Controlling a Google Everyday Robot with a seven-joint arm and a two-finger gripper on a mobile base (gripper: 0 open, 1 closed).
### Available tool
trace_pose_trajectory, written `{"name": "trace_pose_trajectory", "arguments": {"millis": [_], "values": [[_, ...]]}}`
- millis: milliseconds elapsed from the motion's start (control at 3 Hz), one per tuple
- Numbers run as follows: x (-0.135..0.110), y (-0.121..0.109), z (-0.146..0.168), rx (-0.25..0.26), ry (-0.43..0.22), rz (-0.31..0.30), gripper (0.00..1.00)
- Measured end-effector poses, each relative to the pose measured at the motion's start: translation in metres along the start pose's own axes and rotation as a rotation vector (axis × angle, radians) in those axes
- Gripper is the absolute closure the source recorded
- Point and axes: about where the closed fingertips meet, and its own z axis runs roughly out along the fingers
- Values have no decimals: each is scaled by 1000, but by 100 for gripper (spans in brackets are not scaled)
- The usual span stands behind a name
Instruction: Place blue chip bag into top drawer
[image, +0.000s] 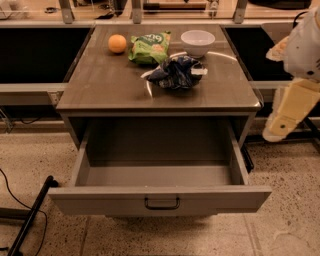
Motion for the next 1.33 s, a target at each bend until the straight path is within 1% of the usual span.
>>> {"name": "trace_pose_trajectory", "arguments": {"millis": [333,667,1000,1333], "values": [[-15,-21,19,28,-37,36,0],[-33,-47,46,52,-80,103,0],[-47,-57,58,54,-98,79,0],[-78,-82,79,49,-138,18,0]]}}
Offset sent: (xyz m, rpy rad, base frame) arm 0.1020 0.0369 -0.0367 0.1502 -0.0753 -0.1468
